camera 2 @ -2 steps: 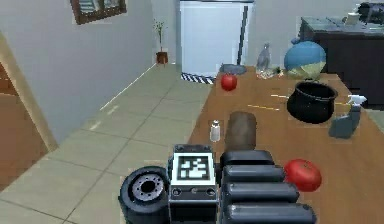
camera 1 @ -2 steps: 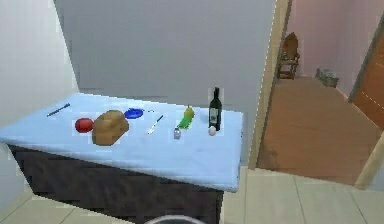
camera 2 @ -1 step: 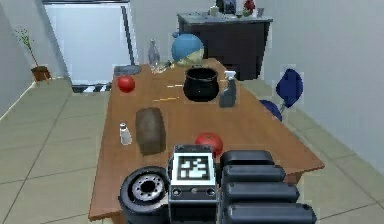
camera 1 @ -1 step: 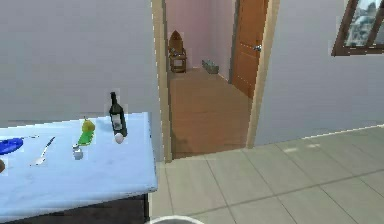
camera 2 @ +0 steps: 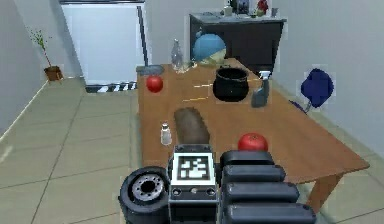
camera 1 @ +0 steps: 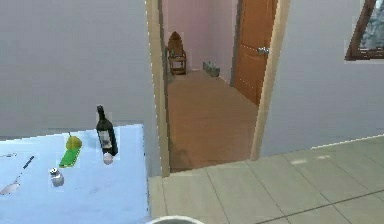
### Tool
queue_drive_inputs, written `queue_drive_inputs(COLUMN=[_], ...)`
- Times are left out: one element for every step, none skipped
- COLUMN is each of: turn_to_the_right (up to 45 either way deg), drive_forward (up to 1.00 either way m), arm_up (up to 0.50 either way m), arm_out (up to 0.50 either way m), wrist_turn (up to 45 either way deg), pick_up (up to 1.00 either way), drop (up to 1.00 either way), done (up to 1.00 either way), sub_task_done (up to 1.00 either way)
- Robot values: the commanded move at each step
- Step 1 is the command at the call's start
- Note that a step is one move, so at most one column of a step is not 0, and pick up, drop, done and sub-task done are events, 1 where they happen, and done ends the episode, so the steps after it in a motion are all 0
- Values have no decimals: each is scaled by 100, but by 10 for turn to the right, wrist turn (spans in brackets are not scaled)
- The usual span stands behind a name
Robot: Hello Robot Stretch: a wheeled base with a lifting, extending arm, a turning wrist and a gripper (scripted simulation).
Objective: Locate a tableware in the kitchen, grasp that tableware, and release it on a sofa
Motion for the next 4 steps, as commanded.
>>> queue_drive_inputs(turn_to_the_right=[180,0,-150,0], drive_forward=[0,50,0,90], arm_up=[0,0,0,0], arm_out=[0,0,0,0], wrist_turn=[0,0,0,0], pick_up=[0,0,0,0], drop=[0,0,0,0], done=[0,0,0,0], sub_task_done=[0,0,0,0])
